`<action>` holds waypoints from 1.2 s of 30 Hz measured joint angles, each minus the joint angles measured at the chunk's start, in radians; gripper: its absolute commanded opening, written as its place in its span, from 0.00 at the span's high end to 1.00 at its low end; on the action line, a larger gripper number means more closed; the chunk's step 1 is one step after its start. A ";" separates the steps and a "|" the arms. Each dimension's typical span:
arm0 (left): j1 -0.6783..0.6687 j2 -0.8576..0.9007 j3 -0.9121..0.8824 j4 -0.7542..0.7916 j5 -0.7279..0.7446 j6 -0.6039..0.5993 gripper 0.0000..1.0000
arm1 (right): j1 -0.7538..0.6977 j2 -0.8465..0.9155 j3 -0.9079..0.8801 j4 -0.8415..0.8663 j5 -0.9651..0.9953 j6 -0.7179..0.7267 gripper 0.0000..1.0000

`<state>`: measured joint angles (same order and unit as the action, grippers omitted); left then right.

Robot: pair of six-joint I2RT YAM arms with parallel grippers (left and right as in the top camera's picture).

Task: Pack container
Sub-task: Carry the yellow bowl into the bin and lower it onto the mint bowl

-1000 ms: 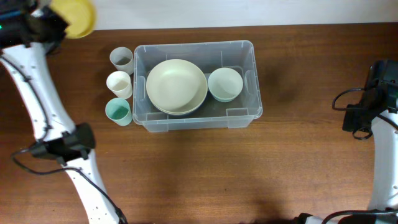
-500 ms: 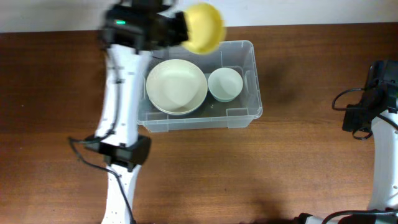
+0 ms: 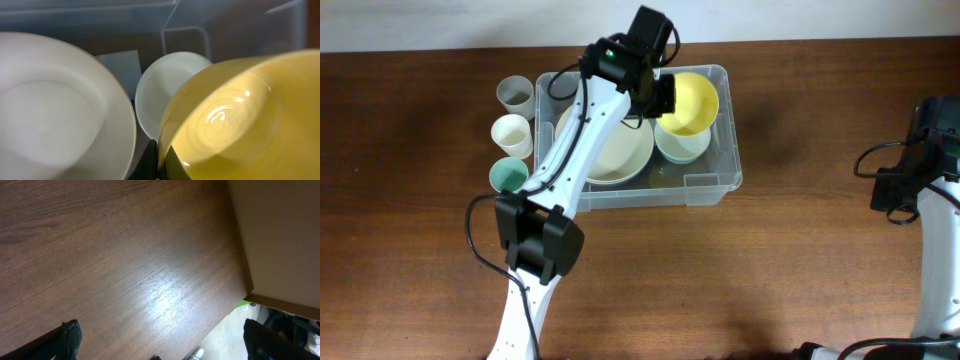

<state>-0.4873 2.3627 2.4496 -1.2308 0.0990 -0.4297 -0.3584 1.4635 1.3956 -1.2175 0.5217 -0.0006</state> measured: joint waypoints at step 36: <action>0.000 0.001 -0.234 0.197 -0.003 0.002 0.89 | 0.000 0.000 0.000 0.000 0.000 0.000 0.01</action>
<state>-0.4870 2.3638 2.2158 -1.0340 0.0963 -0.4282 -0.3588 1.4635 1.3956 -1.2175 0.5217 -0.0010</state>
